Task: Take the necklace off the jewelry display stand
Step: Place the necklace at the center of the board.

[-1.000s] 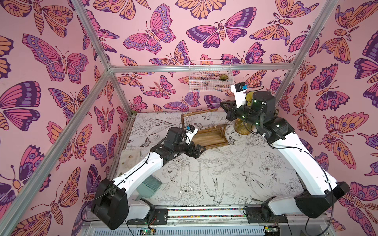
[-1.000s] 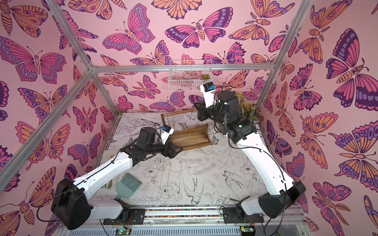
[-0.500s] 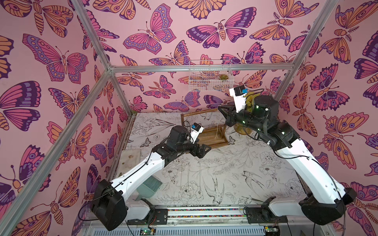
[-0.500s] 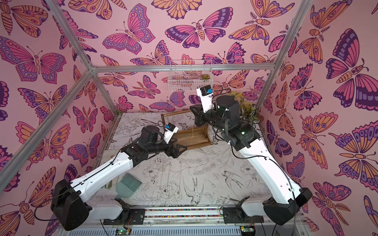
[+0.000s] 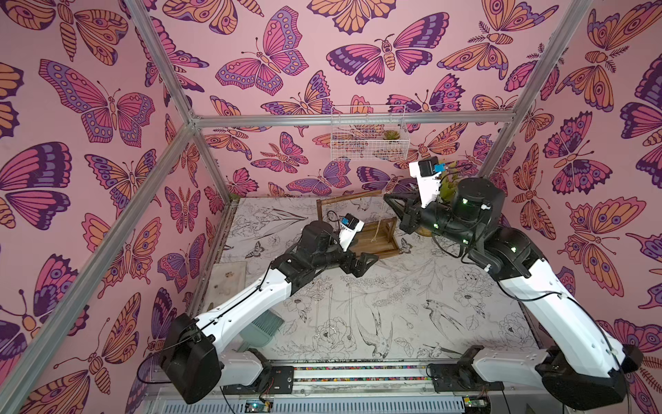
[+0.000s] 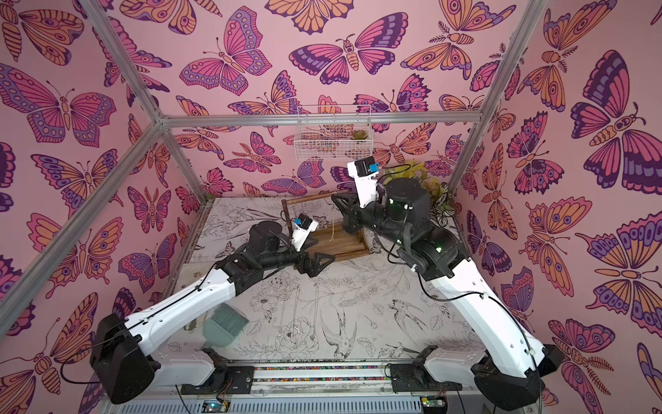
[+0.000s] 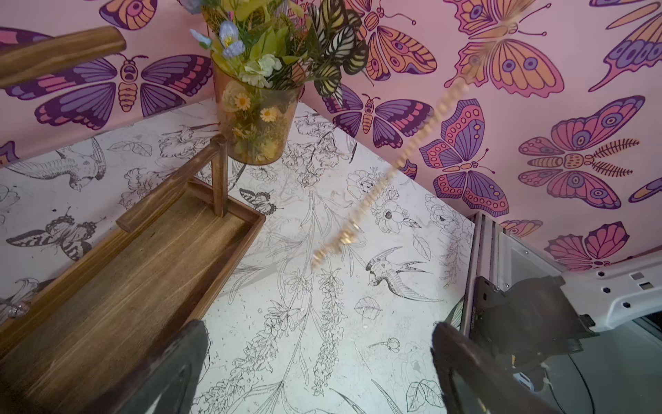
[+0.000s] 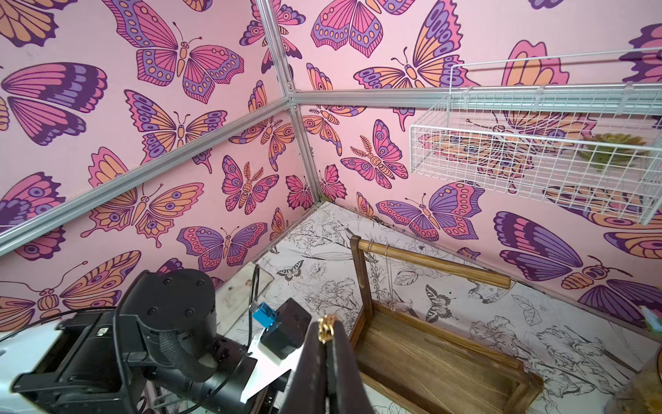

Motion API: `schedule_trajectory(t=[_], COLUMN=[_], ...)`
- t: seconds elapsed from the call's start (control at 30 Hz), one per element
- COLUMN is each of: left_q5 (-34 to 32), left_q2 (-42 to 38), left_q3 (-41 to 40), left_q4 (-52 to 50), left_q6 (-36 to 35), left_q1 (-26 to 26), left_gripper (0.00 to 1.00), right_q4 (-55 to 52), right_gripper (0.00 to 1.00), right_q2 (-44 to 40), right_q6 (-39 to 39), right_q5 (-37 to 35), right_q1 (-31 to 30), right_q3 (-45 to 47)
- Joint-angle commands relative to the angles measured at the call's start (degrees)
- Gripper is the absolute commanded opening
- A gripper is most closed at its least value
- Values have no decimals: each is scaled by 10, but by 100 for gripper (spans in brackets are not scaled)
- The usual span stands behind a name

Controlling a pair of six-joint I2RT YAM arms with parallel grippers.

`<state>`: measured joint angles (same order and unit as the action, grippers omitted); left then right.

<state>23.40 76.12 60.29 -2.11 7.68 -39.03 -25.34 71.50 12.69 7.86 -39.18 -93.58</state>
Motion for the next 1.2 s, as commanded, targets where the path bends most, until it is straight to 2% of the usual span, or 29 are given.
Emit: schedule_trajectory(t=[0.0,0.37,0.7,0.8,1.03,1.17], left_q5=[-1,63,14,22,43,37], left_q2=[9,-2,-3,-1,-2,6], left_q3=[9,1,11,15,47,54], left_q4=[31,57,66,67,76,76], left_q6=[-11,-36,-67,-72,-77,-78], left_q1=[-4,-29,-30,-30,-59,-61], left_gripper=[100,100,100,100,92,81], right_q4=[-7,-16,-12,-13,-16,-12], right_gripper=[0,0,0,0,0,0], right_q2=[-7,-26,-17,-16,-24,-24], right_q6=[11,18,17,16,19,17], right_q5=[-14,-33,-28,-25,-28,-29], right_q1=[-13,-32,-35,-35,-34,-35], right_q3=[0,-1,-14,-19,-19,-20])
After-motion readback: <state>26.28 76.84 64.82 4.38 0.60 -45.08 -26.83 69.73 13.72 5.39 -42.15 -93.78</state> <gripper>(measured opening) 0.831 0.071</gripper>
